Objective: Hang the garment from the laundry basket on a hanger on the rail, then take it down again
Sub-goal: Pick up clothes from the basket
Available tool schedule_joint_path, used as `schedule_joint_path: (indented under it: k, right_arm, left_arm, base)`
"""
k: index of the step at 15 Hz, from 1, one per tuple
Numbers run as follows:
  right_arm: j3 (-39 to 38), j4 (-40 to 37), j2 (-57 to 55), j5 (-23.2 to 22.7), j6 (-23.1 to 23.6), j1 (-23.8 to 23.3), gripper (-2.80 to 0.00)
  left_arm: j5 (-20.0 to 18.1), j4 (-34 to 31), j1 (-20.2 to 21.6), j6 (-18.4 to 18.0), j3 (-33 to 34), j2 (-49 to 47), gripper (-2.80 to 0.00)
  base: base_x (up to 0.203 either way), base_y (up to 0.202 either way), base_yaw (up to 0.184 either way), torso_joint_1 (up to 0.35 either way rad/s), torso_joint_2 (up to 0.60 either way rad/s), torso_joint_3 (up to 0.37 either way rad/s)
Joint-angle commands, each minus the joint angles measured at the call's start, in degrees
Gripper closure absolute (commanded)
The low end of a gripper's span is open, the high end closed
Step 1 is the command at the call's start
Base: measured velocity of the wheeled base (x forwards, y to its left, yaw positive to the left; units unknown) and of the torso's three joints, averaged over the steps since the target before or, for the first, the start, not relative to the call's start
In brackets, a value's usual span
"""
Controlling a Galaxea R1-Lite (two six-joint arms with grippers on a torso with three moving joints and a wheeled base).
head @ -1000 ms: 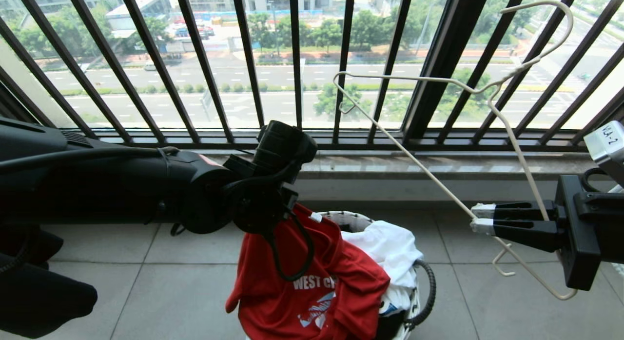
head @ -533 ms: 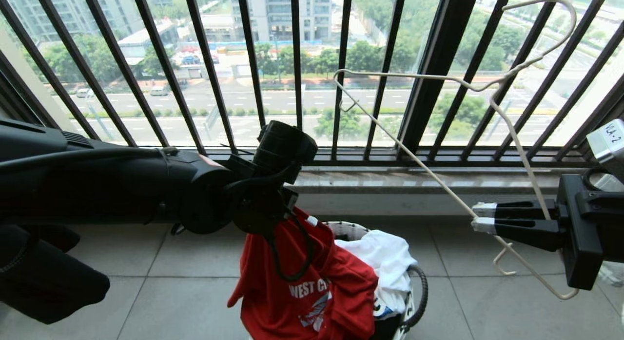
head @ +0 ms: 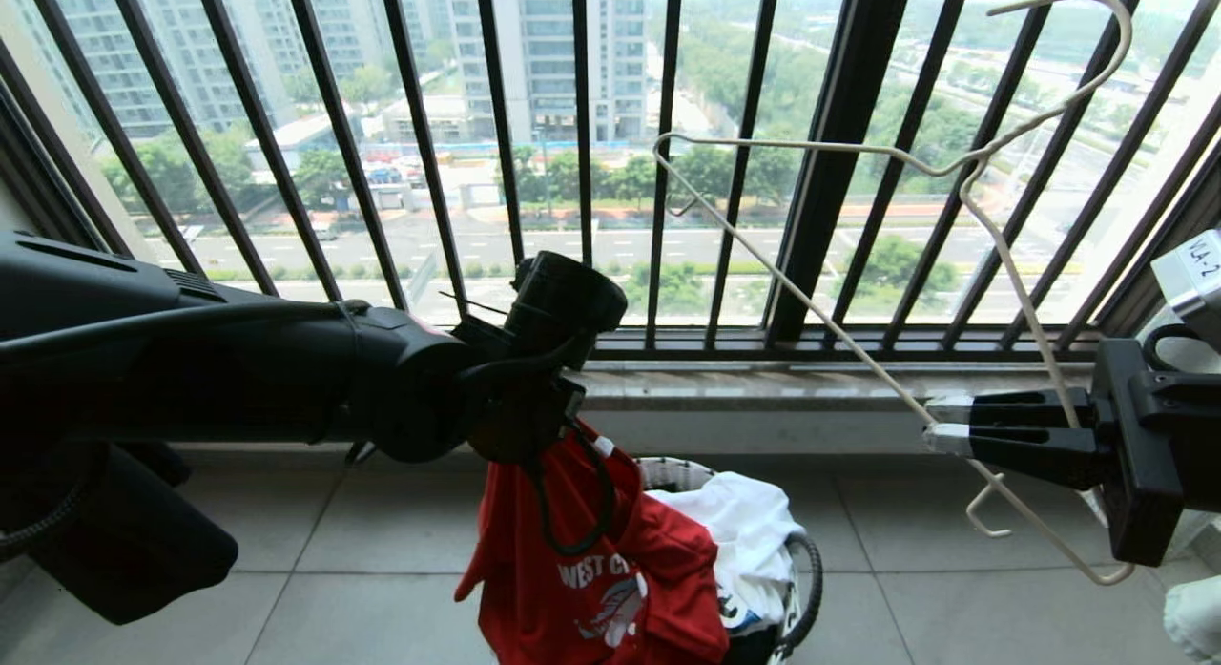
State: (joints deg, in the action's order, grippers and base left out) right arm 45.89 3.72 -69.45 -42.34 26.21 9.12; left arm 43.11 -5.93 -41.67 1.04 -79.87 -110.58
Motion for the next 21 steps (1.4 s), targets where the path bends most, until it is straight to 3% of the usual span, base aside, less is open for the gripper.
schedule_joint_path:
  k: [1, 10, 15, 21]
  right_arm:
    - [0.0, 0.1, -0.1, -0.2, 0.2, 0.0, 0.0]
    - [0.0, 0.1, -0.2, -0.2, 0.2, 0.0, 0.0]
    - [-0.5, 0.0, -3.8, 0.3, 1.4, -0.3, 0.0]
    - [-5.5, -0.2, -7.7, 0.4, 16.0, -2.5, 0.0]
  left_arm:
    - [0.2, 0.0, 0.0, 0.0, -0.2, -0.5, 0.0]
    - [0.2, 0.0, 0.7, 0.0, -0.4, -0.5, 0.0]
    - [0.1, -0.2, 4.6, -0.1, -3.7, 0.1, 0.0]
    - [-0.1, -0.1, 5.1, -0.8, -4.3, 2.1, 0.0]
  base:
    - [0.0, 0.0, 0.0, 0.002, 0.0, 0.198]
    - [0.0, 0.0, 0.0, 0.0, 0.0, 0.172]
    - [0.0, 0.0, 0.0, 0.001, 0.0, 0.008]
    - [0.0, 0.0, 0.0, 0.0, 0.0, 0.0]
